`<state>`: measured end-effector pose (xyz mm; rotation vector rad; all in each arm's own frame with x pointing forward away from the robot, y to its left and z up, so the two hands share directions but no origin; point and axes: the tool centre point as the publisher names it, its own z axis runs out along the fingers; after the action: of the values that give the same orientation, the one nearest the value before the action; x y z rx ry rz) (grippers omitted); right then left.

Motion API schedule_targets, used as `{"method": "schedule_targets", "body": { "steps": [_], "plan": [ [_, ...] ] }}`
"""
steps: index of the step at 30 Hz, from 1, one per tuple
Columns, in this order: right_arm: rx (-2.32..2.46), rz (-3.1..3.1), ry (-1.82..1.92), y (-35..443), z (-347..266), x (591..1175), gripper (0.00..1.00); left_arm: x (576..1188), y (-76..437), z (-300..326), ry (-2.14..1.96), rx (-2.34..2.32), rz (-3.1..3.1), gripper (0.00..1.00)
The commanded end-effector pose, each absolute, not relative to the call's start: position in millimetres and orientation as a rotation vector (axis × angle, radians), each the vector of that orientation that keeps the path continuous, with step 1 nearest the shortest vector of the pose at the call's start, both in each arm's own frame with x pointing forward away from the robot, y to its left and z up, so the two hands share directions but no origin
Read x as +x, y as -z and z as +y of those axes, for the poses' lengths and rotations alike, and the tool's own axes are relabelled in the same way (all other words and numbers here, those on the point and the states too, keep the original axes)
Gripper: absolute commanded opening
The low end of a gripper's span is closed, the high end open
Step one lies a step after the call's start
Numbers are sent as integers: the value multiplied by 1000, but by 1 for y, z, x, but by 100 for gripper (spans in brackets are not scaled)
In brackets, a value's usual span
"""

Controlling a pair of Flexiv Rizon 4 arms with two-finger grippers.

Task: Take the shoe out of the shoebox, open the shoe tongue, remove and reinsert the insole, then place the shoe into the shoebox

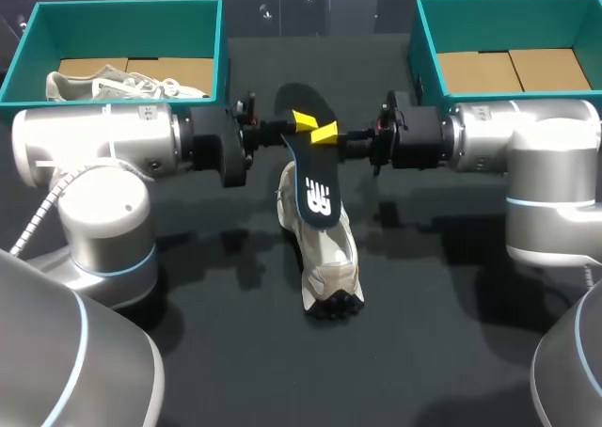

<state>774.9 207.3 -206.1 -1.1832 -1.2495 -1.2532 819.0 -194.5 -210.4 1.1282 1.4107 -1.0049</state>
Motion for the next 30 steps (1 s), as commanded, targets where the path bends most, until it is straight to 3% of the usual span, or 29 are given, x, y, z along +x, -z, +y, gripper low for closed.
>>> {"method": "schedule_targets", "body": {
  "steps": [1, 15, 30],
  "plan": [
    [-1166, -1311, 1287, 204, 182, 767, 100, 808, 206, -181, 1011, 1142, 1417, 0],
    [-1001, -1585, 1375, 212, 136, 766, 100, 746, 186, -151, 1002, 1268, 1452, 0],
    [-953, -1827, 1442, 218, 117, 754, 100, 732, 179, -151, 1039, 1238, 1477, 0]
  ]
}}
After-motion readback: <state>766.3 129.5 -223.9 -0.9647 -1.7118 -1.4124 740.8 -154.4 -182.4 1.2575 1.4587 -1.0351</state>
